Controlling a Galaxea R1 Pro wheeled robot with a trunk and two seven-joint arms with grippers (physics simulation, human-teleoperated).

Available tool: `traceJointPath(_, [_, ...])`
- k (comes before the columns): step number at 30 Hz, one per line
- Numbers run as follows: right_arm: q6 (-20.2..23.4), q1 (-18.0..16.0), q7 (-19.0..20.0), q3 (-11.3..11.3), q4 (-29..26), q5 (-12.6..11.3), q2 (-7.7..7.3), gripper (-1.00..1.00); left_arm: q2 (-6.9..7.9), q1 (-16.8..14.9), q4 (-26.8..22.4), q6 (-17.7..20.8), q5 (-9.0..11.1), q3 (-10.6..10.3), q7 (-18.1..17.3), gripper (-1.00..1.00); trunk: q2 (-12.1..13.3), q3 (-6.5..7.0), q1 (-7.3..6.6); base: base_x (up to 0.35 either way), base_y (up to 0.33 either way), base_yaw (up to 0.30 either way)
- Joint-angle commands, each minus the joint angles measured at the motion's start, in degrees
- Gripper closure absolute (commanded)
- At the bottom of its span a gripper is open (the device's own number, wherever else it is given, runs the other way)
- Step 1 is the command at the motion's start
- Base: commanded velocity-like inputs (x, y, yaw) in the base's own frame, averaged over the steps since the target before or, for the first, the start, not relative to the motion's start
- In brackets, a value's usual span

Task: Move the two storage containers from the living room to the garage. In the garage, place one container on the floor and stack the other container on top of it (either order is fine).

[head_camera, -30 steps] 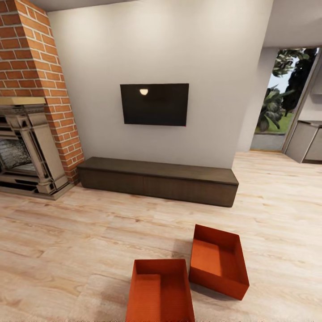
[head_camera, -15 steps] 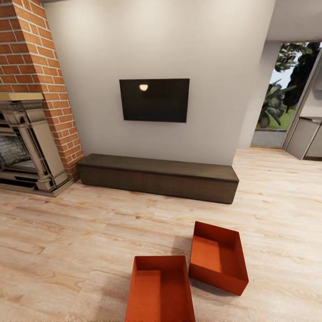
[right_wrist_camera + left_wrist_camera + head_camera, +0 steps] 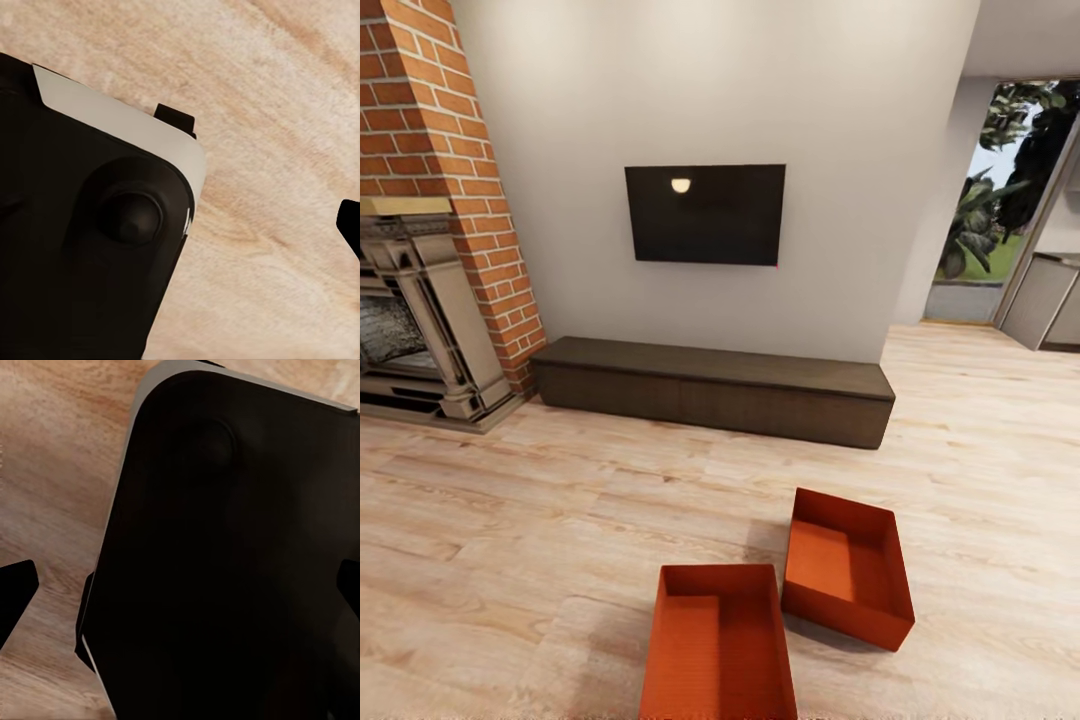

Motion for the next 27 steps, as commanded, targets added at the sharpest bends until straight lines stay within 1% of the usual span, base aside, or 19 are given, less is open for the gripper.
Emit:
traceJointPath(1, [-0.35, -0.06, -0.04, 0.49, 0.17, -0.59, 0.03, -1.0, -0.01, -0.01, -0.02, -0.1, 0.01, 0.38, 0.03, -1.0, -0.03, -0.14, 0.0, 0.0, 0.0, 0.0])
traceJointPath(27, [-0.35, -0.06, -0.11, 0.66, 0.17, -0.59, 0.03, -1.0, -0.01, -0.01, -0.02, -0.1, 0.01, 0.4, 0.03, -1.0, -0.03, -2.55, 0.0, 0.0, 0.0, 0.0])
